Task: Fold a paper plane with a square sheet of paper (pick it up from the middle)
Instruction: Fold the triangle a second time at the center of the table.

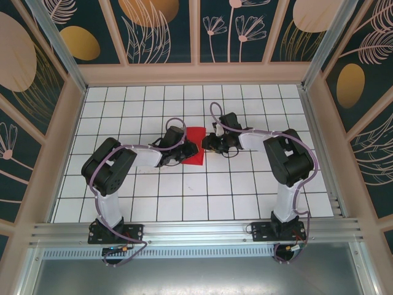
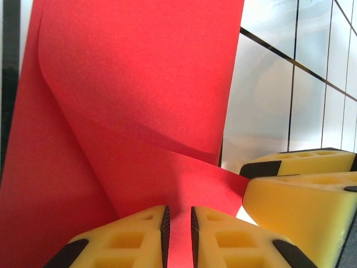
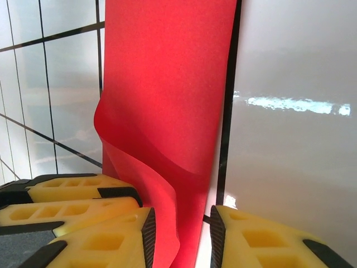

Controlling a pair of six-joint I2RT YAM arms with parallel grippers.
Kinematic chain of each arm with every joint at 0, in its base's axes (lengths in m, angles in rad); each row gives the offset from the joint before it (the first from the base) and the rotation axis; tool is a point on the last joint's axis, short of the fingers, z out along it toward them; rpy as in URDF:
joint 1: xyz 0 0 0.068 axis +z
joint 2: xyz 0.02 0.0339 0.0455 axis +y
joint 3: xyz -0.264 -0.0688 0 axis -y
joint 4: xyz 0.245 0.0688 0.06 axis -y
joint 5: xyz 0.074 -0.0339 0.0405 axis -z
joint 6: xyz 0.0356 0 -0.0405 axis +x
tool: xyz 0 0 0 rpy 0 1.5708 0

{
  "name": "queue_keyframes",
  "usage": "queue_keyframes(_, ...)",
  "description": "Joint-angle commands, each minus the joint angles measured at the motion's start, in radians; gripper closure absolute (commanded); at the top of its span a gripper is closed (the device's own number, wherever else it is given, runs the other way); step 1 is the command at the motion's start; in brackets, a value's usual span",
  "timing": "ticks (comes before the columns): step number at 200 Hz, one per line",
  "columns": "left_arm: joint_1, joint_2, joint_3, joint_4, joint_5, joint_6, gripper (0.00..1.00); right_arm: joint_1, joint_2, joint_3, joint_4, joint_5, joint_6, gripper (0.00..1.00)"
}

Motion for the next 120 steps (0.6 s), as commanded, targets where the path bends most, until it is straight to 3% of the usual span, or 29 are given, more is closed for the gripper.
queue_keyframes(1,0.003,0.002,-0.011,0.030,-0.005,-0.012,0.78,0.014,-0.011,-0.007,0.015,0.001,0.015,0.65)
queue_keyframes(27,0.002,0.002,-0.010,0.034,-0.003,-0.013,0.78,0.019,0.007,0.009,0.013,-0.009,0.007,0.69)
queue_keyframes(71,0.002,0.001,-0.006,0.036,0.003,-0.015,0.78,0.019,0.025,0.022,0.007,-0.005,-0.009,0.85)
queue_keyframes(120,0.002,-0.015,-0.005,0.053,0.029,-0.014,0.75,0.019,0.054,0.046,-0.007,0.046,-0.051,0.90)
